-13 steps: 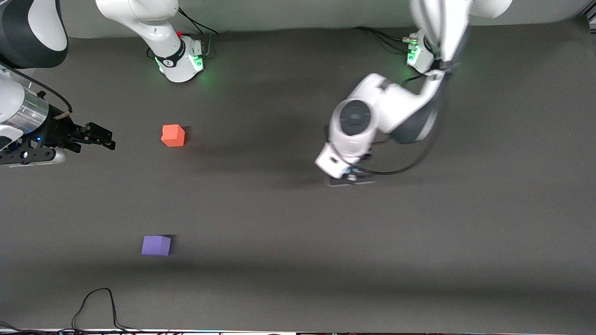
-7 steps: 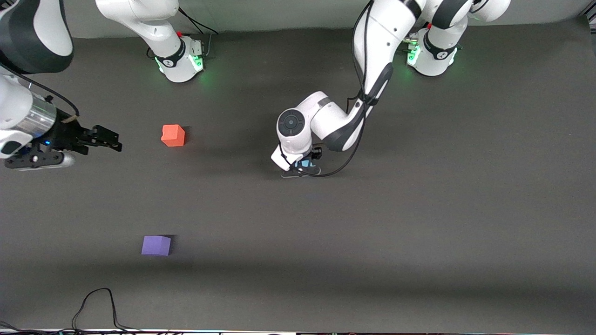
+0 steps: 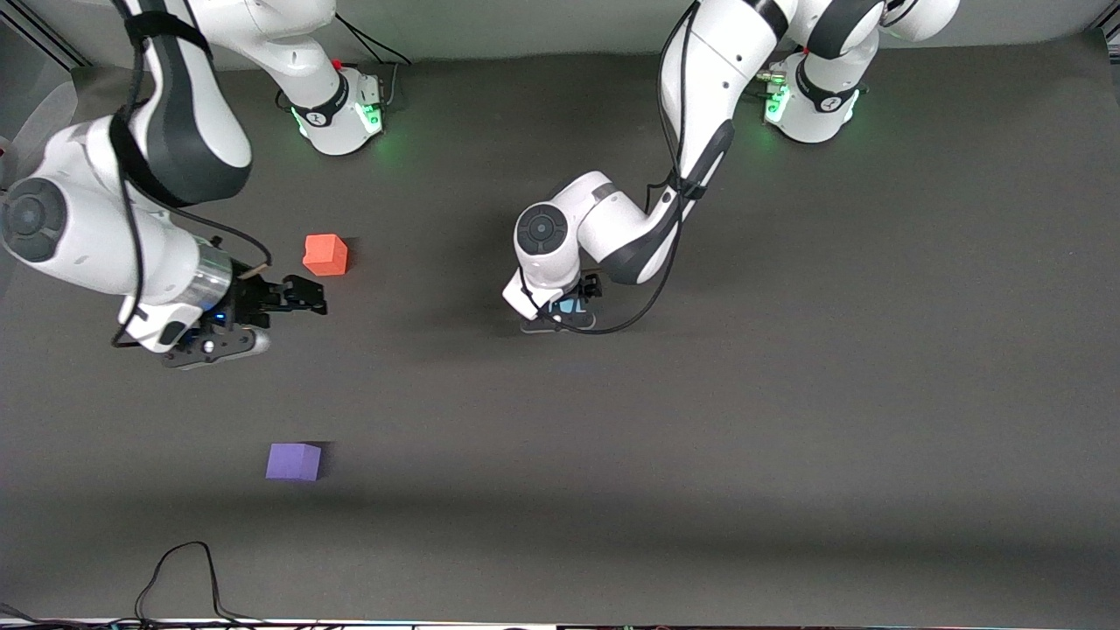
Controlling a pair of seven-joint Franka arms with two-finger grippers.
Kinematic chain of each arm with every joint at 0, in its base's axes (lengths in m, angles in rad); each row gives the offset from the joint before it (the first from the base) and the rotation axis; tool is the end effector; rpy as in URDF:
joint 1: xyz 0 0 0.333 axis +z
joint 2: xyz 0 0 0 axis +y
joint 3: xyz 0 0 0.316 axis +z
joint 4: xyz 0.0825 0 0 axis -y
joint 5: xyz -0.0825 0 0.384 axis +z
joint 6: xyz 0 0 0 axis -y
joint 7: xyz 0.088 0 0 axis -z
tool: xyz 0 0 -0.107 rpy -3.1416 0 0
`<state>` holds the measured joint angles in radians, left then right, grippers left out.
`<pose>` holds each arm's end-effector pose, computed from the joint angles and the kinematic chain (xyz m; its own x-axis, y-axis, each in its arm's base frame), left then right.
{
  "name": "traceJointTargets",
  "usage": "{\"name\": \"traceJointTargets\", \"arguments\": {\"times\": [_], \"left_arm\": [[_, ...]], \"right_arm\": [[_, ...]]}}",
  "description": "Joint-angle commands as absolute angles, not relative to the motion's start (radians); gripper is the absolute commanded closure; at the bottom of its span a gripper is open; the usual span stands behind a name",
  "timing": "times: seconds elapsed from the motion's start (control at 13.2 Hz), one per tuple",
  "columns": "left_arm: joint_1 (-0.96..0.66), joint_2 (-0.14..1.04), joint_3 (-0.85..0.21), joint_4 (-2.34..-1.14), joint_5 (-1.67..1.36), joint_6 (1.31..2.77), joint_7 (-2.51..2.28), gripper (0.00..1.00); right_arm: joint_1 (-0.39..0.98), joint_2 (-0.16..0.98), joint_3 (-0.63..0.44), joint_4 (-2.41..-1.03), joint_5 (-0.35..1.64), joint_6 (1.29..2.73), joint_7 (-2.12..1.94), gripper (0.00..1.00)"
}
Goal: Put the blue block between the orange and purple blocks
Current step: 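Release the blue cube while the right gripper reaches toward it, then grasp the blue cube with the right gripper while the left gripper withdraws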
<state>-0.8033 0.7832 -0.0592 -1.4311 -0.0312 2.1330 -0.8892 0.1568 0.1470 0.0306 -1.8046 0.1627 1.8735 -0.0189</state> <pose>0.4714 -0.5406 0.2213 0.9928 0.0607 -0.1029 0.0588 -0.9980 -0.0210 0.5822 0.1222 0.4549 0.9845 0.1566 -0.0789 0.1429 -0.9773 -0.1563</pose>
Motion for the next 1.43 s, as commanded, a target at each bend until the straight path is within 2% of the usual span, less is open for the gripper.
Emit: {"name": "traceJointTargets", "arguments": {"times": [0.0, 0.23, 0.38, 0.6, 0.75, 1.06, 1.36], "left_arm": [[-0.72, 0.656, -0.061, -1.439, -0.089, 1.987, -0.783, 0.0], [-0.544, 0.542, -0.061, -1.442, -0.16, 1.778, -0.577, 0.0], [-0.397, 0.5, -0.06, -1.442, -0.16, 1.688, -0.452, 0.0], [-0.221, 0.442, -0.045, -1.442, -0.094, 1.649, -0.307, 0.0], [-0.14, 0.419, -0.044, -1.442, -0.002, 1.649, -0.232, 0.0], [-0.028, 0.306, -0.043, -1.442, 0.044, 1.588, -0.082, 0.0], [0.008, 0.201, -0.041, -1.443, 0.044, 1.503, -0.002, 0.0]], "right_arm": [[0.189, 0.17, 0.023, -1.779, 0.225, 1.896, -0.02, 0.0], [0.285, 0.215, 0.023, -1.778, 0.233, 1.985, 0.085, 0.0], [0.404, 0.282, 0.021, -1.74, 0.233, 2.063, 0.185, 0.0], [0.621, 0.47, 0.017, -1.594, 0.157, 2.131, 0.49, 0.0], [0.704, 0.589, 0.02, -1.51, 0.043, 2.143, 0.601, 0.0], [0.753, 0.719, 0.02, -1.519, 0.041, 2.319, 0.646, 0.0], [0.765, 0.733, 0.02, -1.594, 0.04, 2.384, 0.655, 0.0]]}}
